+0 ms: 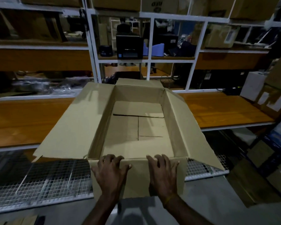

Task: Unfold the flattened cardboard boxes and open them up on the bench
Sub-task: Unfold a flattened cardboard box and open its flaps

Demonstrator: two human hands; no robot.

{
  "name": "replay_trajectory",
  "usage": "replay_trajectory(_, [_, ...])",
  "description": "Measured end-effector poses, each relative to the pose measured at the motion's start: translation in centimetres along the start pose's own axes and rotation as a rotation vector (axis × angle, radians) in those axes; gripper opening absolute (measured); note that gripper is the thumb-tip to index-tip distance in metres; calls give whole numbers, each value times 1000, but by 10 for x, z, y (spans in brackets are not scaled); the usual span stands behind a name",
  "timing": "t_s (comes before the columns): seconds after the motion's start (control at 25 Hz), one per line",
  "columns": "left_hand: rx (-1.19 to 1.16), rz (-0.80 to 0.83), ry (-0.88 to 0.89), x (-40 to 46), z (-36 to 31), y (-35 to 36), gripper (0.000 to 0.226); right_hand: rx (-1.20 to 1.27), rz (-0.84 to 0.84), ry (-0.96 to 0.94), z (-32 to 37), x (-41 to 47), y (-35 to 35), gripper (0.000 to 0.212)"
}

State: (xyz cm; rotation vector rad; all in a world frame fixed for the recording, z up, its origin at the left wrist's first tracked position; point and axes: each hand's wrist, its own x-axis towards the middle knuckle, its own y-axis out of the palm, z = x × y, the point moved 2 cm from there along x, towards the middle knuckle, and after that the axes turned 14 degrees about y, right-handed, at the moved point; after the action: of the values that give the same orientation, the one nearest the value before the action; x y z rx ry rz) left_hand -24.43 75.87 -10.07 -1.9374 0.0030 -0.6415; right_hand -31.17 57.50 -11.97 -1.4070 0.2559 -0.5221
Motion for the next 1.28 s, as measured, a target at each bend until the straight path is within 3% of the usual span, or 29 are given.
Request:
replay_trajectory(0.16, [-24, 3, 16, -8, 18, -1, 46, 116, -59, -27, 6, -6, 19, 99])
replay_trajectory(0.28, [3, 18, -5, -7, 27, -3, 41, 167, -161, -57, 10, -4, 26, 86])
replay_trajectory(0.36, [40, 117, -21, -6, 33, -4, 36, 182, -217, -83, 14, -5, 27, 74])
replay_trajectory(0.44, [77, 167, -25, -7, 36, -3, 37, 175, -211, -100, 17, 0, 26, 81])
replay_trajectory(0.6, [6, 73, 66, -13, 36, 4, 40, 130, -115, -91, 23, 5, 18, 107])
replay_trajectory(0.76, [39, 116, 144, -22, 29, 10, 43, 146, -109, -63, 31, -7, 13, 96])
replay_trajectory(0.96, [-74, 164, 80, -42, 34, 5, 48, 158, -108, -32, 40, -34, 21, 86])
replay_trajectory(1.28, [-98, 74, 96, -39, 50, 0, 49, 200, -205, -29, 56, -32, 17, 88])
